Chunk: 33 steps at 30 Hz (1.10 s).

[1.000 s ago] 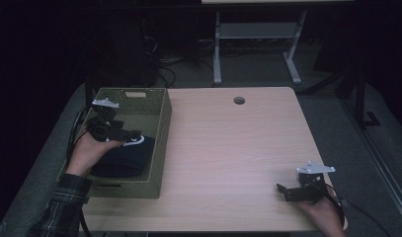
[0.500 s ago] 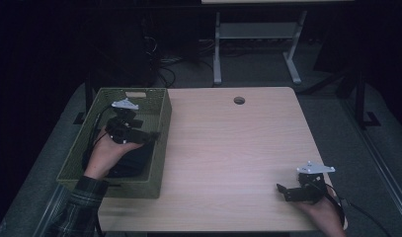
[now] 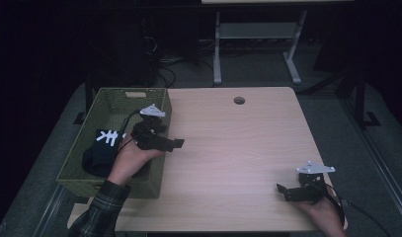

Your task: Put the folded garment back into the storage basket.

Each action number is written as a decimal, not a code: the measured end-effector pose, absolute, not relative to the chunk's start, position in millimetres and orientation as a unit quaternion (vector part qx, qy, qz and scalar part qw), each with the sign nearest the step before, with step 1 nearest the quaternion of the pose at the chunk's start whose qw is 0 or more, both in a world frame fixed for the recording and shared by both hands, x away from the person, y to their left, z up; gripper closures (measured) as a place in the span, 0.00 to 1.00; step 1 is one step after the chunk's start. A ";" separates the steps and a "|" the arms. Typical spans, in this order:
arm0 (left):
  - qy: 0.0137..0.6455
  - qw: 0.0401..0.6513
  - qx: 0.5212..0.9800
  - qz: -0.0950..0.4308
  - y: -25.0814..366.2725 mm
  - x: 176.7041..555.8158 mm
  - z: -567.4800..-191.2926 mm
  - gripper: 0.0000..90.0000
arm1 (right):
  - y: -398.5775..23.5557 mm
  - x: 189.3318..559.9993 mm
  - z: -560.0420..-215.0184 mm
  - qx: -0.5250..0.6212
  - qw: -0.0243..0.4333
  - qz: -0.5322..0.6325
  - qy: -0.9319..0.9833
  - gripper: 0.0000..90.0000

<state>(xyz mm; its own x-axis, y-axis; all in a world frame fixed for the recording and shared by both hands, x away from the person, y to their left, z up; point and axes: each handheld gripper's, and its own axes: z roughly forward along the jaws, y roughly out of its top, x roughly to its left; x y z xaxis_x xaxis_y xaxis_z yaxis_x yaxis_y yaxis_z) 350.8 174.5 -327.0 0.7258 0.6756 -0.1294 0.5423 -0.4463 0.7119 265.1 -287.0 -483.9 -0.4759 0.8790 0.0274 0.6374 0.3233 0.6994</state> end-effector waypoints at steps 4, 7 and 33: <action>0.347 0.385 0.852 0.077 156.6 347.6 -334.0 0.16 | -287.0 265.1 -483.9 0.478 0.182 0.331 0.793 0.00; 0.335 0.382 0.858 0.071 144.0 344.7 -339.3 0.16 | -287.0 265.1 -483.9 0.478 0.182 0.331 0.793 0.00; 0.299 0.377 0.873 0.080 88.7 318.0 -411.4 0.16 | -287.0 265.1 -483.9 0.478 0.182 0.331 0.793 0.00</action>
<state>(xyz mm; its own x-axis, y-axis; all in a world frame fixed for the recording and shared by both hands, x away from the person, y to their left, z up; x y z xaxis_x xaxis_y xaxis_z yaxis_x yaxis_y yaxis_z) 318.0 88.7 -411.4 0.8085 0.5822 -0.0854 0.4611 -0.5367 0.7066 265.1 -287.0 -483.9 -0.4759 0.8790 0.0276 0.6375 0.3231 0.6995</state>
